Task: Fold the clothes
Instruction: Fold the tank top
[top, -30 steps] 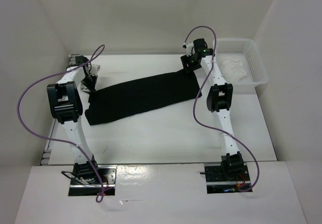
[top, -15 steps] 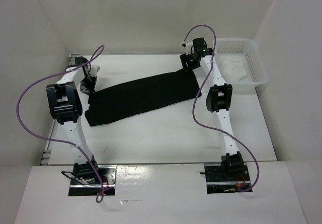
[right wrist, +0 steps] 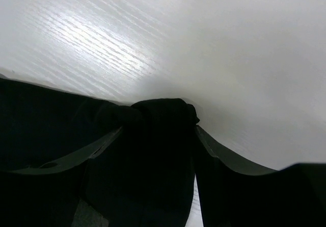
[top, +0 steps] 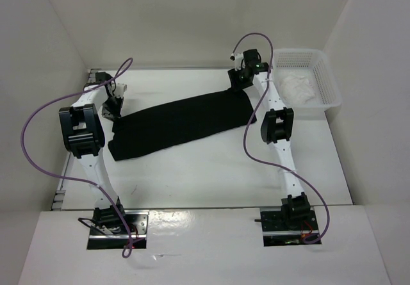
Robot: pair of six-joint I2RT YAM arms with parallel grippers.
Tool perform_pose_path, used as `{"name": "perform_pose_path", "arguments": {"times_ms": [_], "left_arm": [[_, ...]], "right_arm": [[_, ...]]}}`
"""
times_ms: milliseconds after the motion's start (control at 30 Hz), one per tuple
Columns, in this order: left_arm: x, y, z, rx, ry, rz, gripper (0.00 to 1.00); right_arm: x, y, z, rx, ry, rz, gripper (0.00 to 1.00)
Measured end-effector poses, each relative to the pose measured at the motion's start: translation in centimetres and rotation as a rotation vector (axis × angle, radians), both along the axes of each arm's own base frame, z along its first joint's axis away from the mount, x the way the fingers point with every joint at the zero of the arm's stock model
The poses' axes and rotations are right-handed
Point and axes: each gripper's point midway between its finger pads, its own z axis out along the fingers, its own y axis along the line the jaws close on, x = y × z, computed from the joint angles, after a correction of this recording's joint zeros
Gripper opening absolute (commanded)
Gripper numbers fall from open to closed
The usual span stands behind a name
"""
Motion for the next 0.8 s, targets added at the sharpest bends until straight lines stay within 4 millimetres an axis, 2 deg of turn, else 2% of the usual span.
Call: {"name": "perform_pose_path", "arguments": {"times_ms": [133, 300, 367, 400, 433, 633, 800], "left_arm": [[-0.1, 0.0, 0.0, -0.001, 0.005, 0.000, 0.06], [-0.4, -0.1, 0.0, -0.002, 0.013, -0.001, 0.06], [-0.4, -0.1, 0.0, -0.003, 0.016, -0.001, 0.06], [-0.5, -0.1, 0.0, -0.002, 0.017, -0.001, 0.06], [-0.5, 0.0, 0.0, 0.000, 0.018, 0.000, 0.06], [-0.5, 0.0, 0.4, 0.000, 0.024, -0.001, 0.06], [2.0, -0.2, 1.1, 0.007, -0.010, -0.017, 0.05]], "right_arm": [[0.2, 0.3, 0.0, 0.001, -0.011, 0.004, 0.52], [0.3, 0.5, -0.1, -0.001, -0.014, 0.000, 0.35], [0.3, 0.5, -0.1, 0.000, -0.013, -0.002, 0.23], [0.3, 0.5, -0.1, -0.001, -0.014, -0.001, 0.08], [0.3, 0.5, -0.1, -0.002, -0.014, -0.002, 0.00], [0.5, 0.2, -0.2, -0.012, -0.014, -0.040, 0.00], [0.4, -0.5, 0.1, -0.029, -0.011, -0.069, 0.00]]}}
